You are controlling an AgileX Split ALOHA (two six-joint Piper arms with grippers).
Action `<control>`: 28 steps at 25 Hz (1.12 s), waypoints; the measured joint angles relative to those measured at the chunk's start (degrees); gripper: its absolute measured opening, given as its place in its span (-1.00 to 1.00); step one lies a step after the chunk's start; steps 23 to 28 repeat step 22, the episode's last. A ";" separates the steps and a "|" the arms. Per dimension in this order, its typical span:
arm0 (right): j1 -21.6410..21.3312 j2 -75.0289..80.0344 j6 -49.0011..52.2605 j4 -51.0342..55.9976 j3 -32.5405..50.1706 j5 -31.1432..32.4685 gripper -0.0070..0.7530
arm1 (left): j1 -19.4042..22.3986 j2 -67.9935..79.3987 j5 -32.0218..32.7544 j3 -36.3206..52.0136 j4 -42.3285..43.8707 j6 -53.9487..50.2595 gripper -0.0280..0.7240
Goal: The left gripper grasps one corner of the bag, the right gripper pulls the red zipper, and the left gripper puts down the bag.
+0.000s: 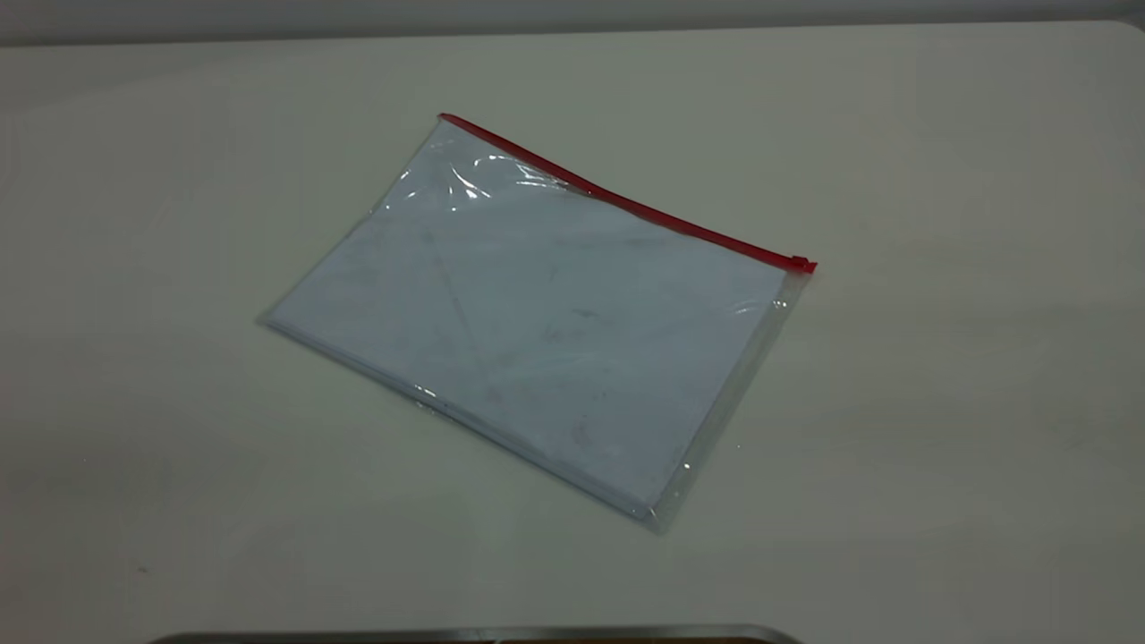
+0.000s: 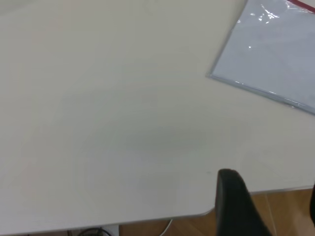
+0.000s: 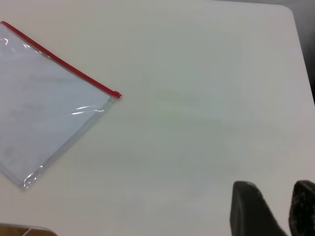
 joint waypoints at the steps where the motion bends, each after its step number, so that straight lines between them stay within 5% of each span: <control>1: 0.00 0.00 0.00 -0.07 0.00 0.00 -0.36 | -0.65 0.00 0.00 0.00 0.00 0.00 0.22; 10: -0.11 0.00 -0.17 -0.11 0.00 -0.05 -0.35 | -6.57 -0.06 0.00 0.00 0.00 0.00 0.22; 28: -0.11 0.00 -0.17 -0.11 0.00 -0.05 -0.35 | -6.93 -0.06 0.00 0.00 0.00 0.00 0.22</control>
